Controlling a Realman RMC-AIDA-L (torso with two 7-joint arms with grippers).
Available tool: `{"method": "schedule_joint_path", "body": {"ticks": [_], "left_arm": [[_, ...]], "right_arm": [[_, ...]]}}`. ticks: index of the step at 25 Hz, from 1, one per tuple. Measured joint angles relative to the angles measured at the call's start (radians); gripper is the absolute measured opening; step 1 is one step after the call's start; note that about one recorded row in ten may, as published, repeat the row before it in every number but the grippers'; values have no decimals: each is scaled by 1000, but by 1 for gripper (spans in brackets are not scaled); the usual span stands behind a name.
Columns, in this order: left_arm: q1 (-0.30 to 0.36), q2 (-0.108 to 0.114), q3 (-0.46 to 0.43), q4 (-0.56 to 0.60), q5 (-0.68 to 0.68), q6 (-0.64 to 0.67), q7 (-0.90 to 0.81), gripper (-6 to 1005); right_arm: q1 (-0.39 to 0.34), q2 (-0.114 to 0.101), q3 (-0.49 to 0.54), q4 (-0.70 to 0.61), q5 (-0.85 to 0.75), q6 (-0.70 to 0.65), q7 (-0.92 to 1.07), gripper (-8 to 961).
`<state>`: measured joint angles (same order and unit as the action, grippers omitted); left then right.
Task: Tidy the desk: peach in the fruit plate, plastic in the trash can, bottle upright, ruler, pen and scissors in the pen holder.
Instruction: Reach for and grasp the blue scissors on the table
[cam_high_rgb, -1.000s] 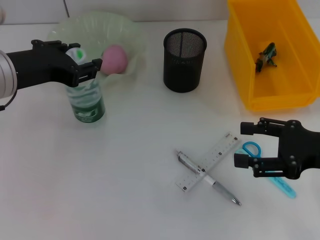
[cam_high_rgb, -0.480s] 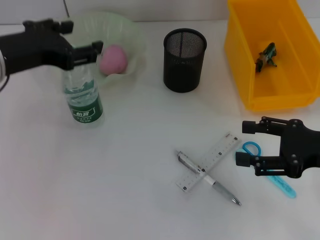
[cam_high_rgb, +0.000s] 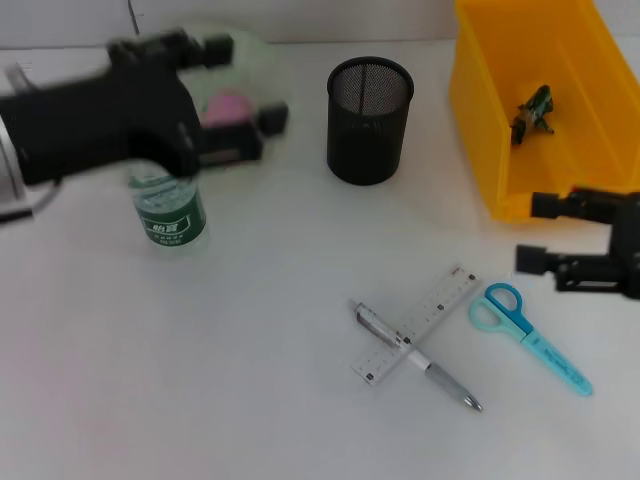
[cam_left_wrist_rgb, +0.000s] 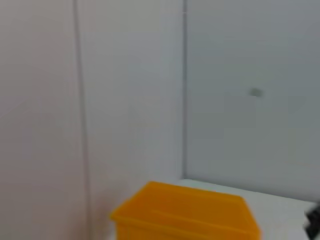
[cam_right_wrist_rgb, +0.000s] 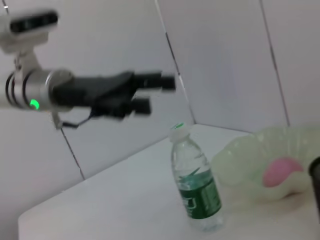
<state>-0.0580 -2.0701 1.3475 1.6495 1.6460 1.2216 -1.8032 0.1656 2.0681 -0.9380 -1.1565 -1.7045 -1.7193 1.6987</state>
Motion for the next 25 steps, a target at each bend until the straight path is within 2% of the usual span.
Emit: {"method": "schedule_joint_path", "body": {"ticks": [1, 2, 4, 5, 6, 8, 9, 10, 11, 14, 15, 19, 20, 21, 25], "left_arm": [[0, 0, 0, 0, 0, 0, 0, 810], [3, -2, 20, -76, -41, 25, 70, 810], [3, -2, 20, -76, -41, 25, 70, 809], [2, -2, 71, -237, -139, 56, 218, 809], [2, -2, 71, -237, -139, 56, 218, 809], [-2, -2, 101, -382, -210, 92, 371, 809], [-2, -2, 101, -382, -210, 92, 371, 809], [-3, -3, 125, -494, -264, 130, 517, 809], [-3, -3, 131, -534, -285, 149, 570, 809], [-4, -3, 134, -573, -304, 169, 617, 808], [-9, -4, 136, -664, -334, 203, 706, 808], [-11, -3, 135, -703, -335, 206, 723, 808], [-11, -2, 131, -717, -336, 207, 732, 808], [-11, -2, 131, -717, -336, 207, 732, 808], [-13, -1, 129, -742, -336, 207, 761, 807]], "right_arm": [[1, -5, 23, -38, -13, -10, 41, 839], [3, -7, 38, -73, -33, -20, 77, 839], [12, -10, 65, -157, -88, -37, 162, 839], [20, -10, 73, -216, -137, -44, 224, 839], [27, -10, 74, -263, -185, -49, 279, 839], [49, -8, 72, -370, -292, -70, 382, 839], [65, -3, 67, -416, -345, -87, 424, 839], [104, 6, 53, -492, -460, -127, 501, 839], [104, 6, 53, -492, -460, -127, 501, 839], [180, 11, -2, -560, -634, -170, 640, 839], [229, 11, -55, -575, -741, -193, 729, 839], [268, 12, -137, -580, -841, -213, 791, 839], [277, 12, -207, -584, -884, -216, 815, 839], [277, 12, -207, -584, -884, -216, 815, 839], [277, 14, -364, -571, -945, -206, 867, 839]]}}
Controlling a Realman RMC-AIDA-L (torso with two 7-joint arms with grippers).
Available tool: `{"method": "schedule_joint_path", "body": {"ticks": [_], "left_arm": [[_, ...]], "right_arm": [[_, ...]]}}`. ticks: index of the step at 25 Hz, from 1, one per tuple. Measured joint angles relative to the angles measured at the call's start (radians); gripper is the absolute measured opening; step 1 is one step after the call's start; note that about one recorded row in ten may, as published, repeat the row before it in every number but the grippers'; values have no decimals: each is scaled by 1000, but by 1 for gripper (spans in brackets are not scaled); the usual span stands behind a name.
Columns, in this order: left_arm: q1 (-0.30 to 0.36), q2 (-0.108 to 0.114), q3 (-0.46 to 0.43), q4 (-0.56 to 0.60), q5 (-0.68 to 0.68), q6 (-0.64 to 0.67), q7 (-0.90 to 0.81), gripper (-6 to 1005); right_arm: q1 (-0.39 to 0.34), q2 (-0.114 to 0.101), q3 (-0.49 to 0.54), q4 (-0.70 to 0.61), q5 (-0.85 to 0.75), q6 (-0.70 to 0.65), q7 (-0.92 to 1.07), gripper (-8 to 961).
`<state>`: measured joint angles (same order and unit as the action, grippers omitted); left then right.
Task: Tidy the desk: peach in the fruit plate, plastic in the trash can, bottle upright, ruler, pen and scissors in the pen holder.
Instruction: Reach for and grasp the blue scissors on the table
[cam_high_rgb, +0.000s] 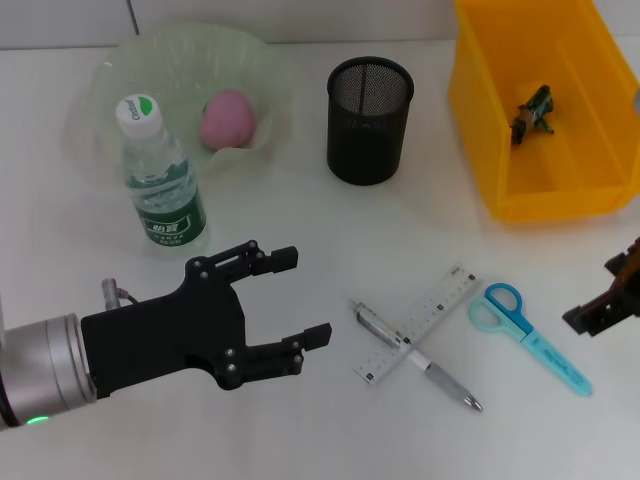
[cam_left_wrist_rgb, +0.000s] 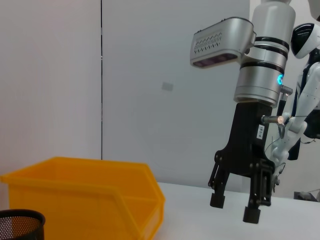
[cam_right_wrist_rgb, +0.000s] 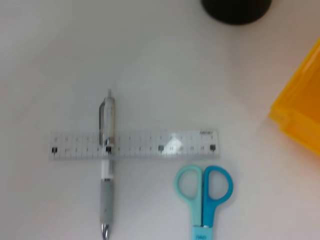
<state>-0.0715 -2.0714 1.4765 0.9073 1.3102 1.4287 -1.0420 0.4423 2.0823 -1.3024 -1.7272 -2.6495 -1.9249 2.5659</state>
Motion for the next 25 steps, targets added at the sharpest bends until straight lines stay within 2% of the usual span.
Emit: {"method": "schedule_joint_path", "body": {"ticks": [8, 15, 25], "left_arm": [[-25, 2, -8, -57, 0, -5, 42, 806], [-34, 0, -18, -87, 0, -10, 44, 806], [-45, 2, -19, -101, 0, -10, 46, 805]], "right_arm": [[5, 2, -134, 39, -56, 73, 103, 839], [43, 2, -243, 121, -63, 158, 210, 839], [61, 4, -316, 171, -97, 224, 275, 839]]}}
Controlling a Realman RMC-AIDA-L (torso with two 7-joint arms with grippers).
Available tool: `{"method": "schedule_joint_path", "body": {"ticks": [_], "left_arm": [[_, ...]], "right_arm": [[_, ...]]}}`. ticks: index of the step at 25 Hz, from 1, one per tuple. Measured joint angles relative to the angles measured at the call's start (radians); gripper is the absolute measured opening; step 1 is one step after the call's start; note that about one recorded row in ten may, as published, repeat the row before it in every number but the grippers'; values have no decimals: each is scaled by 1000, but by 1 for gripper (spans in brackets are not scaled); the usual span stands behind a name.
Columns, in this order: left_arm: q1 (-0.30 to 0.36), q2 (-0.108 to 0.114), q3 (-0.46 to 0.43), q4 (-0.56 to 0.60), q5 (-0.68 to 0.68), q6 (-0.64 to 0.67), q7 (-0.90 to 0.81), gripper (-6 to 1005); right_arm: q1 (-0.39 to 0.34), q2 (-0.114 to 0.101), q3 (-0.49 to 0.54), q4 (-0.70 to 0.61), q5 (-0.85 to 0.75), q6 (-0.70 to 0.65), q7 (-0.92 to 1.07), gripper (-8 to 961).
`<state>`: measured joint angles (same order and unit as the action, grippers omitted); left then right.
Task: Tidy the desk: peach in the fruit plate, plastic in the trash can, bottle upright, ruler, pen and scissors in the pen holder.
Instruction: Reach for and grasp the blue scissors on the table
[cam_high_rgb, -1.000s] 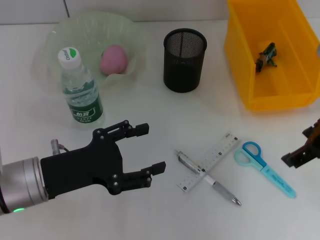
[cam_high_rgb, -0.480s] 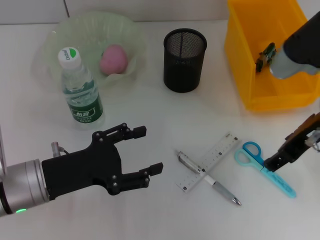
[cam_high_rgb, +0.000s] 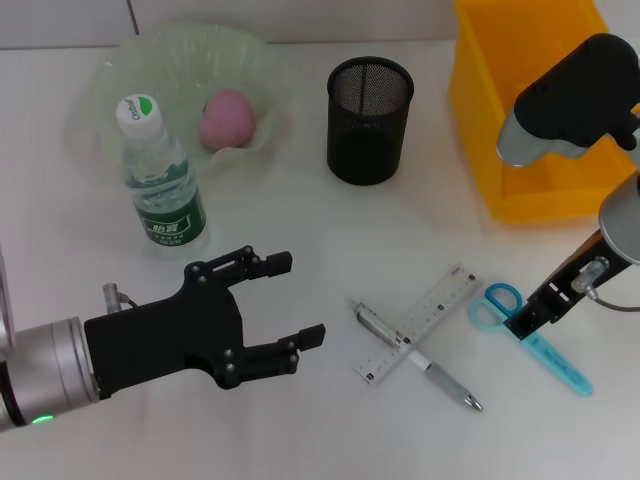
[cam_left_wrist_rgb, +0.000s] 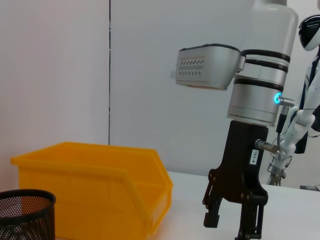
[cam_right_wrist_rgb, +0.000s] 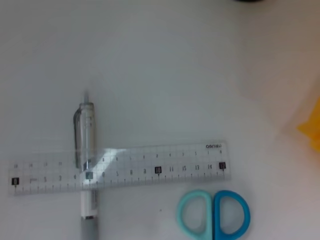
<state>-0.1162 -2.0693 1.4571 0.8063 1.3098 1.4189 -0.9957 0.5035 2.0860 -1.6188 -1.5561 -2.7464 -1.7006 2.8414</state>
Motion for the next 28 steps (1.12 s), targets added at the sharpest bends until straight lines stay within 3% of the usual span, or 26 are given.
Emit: {"method": "schedule_joint_path", "body": {"ticks": [28], "left_arm": [[-5, 0, 0, -15, 0, 3, 11, 802]], "right_arm": [[2, 3, -71, 62, -3, 97, 30, 839]]}}
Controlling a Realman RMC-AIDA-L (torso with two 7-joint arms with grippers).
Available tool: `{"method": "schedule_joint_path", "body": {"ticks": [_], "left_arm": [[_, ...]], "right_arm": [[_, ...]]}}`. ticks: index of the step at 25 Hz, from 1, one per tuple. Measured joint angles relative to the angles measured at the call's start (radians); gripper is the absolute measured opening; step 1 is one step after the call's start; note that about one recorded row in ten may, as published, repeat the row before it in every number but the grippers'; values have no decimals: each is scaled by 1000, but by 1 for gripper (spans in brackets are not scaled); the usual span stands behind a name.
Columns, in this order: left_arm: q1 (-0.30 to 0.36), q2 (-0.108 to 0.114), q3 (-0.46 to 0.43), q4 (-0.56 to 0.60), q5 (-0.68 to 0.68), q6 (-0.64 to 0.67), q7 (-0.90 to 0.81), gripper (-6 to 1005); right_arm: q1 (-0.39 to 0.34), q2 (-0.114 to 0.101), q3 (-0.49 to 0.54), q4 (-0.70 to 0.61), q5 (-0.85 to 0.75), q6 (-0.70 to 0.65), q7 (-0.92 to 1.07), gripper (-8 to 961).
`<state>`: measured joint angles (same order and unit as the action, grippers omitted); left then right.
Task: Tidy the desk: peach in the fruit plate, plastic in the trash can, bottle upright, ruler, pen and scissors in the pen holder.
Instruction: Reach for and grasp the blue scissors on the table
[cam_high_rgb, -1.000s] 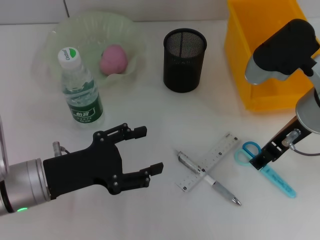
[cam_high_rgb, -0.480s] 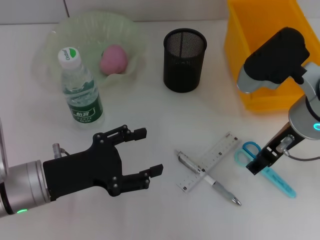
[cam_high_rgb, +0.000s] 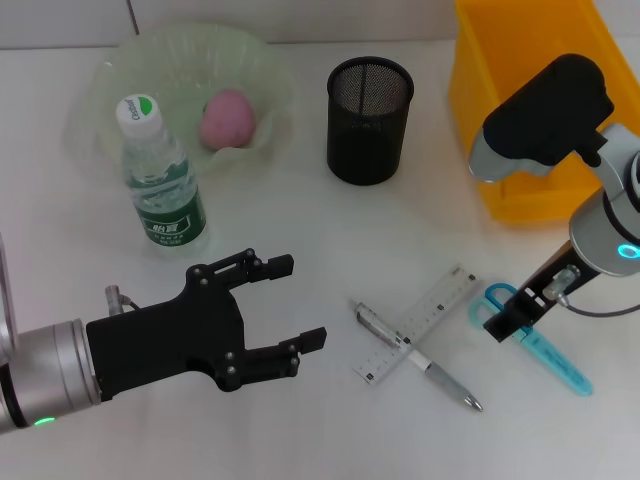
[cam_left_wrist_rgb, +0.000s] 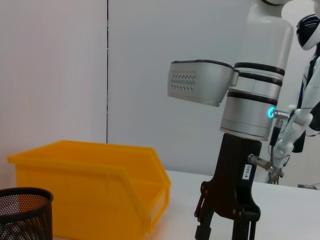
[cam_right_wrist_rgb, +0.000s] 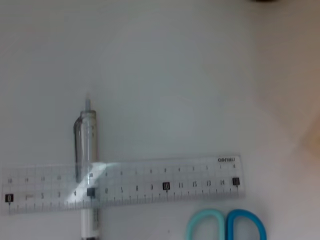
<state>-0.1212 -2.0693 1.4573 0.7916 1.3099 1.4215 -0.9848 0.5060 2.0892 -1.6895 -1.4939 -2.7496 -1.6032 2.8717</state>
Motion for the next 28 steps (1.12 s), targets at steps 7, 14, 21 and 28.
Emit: {"method": "schedule_joint_path", "body": {"ticks": [7, 14, 21, 28], "left_arm": [[-1, 0, 0, 0, 0, -1, 0, 801], [0, 0, 0, 0, 0, 1, 0, 800], [4, 0, -1, 0, 0, 5, 0, 800], [4, 0, -2, -1, 0, 5, 0, 800]], "right_arm": [[3, 0, -9, 5, 3, 20, 9, 838], [21, -1, -2, 47, 6, 34, 20, 706], [36, 0, -9, 59, 8, 51, 23, 536], [48, 0, -10, 98, 12, 76, 24, 330]]}}
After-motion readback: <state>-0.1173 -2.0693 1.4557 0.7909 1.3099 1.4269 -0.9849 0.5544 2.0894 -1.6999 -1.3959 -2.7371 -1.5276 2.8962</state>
